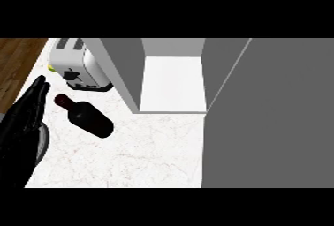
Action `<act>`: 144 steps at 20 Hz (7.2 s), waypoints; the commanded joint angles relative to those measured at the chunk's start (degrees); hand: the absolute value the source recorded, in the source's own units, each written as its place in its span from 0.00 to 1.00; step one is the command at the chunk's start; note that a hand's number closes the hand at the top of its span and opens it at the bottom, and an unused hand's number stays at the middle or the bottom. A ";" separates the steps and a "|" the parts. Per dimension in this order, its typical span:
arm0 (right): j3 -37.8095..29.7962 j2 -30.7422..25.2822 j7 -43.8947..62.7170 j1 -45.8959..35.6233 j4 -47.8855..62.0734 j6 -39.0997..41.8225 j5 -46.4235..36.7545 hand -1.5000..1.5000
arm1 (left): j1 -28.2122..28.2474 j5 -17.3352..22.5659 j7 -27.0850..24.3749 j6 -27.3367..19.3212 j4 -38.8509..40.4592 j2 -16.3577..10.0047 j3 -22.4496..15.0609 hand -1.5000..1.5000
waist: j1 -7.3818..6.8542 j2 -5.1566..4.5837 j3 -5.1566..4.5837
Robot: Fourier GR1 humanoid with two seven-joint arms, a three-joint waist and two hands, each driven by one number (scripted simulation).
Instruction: Pick up the wine, place it into the cabinet and close the cabinet
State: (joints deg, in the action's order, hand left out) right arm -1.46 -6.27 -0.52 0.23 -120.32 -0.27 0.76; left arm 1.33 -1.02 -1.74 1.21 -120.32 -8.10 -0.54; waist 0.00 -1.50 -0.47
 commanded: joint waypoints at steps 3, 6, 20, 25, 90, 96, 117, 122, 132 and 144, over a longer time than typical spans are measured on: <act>0.32 -0.13 0.01 4.41 -2.66 0.85 -0.04 0.00 | -6.32 14.85 -1.73 12.73 6.05 -5.33 3.12 0.00 | 1.29 1.48 0.39; 2.53 1.02 1.90 2.78 -4.33 -0.39 -1.31 0.00 | -9.98 25.00 -5.29 23.16 11.19 -8.47 3.65 0.00 | 2.49 1.18 0.17; 24.34 4.88 23.93 13.85 -27.84 -2.52 -4.36 0.00 | -9.94 65.23 20.01 31.87 14.96 -24.55 12.84 0.00 | -0.11 1.84 0.39; 25.17 4.93 27.35 8.84 -27.10 -4.43 -5.62 0.00 | -13.68 69.46 24.84 30.37 17.20 -26.85 14.86 0.00 | 0.14 1.62 0.45; 36.71 -9.34 40.67 -6.48 -31.38 -27.41 -11.94 0.00 | -22.33 6.51 -24.19 46.52 74.24 -14.21 12.98 0.00 | 2.15 1.31 0.26; 38.15 -12.04 39.92 -4.58 -32.45 -27.85 -11.78 0.00 | -24.10 1.81 -32.60 41.15 82.19 -13.26 11.85 0.00 | 2.67 1.30 0.26; 40.31 -15.16 39.26 -6.87 -31.98 -32.17 -11.99 0.00 | -26.59 0.27 -39.61 47.82 94.29 -13.18 5.72 0.00 | 2.74 1.66 0.18; 37.64 -15.09 38.07 -9.97 -28.27 -31.73 -8.13 0.00 | -30.13 1.41 -39.54 46.35 97.87 -11.15 6.39 0.00 | 2.28 1.11 0.18; 38.98 -16.74 37.94 -9.57 -29.06 -33.88 -8.92 0.00 | -31.48 1.52 -42.98 43.70 96.88 -10.22 5.36 1.00 | 2.56 1.28 0.15; 39.61 -20.83 31.83 -2.57 -30.46 -35.24 -8.27 0.00 | -17.51 5.20 -48.11 20.00 88.88 -3.68 8.75 1.00 | 0.15 2.04 0.53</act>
State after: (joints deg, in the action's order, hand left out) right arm 37.95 -25.30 30.91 -6.15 -143.13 -35.65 -4.65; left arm -21.88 3.17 -46.84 24.83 -29.80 -14.72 7.16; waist 1.01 0.69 0.19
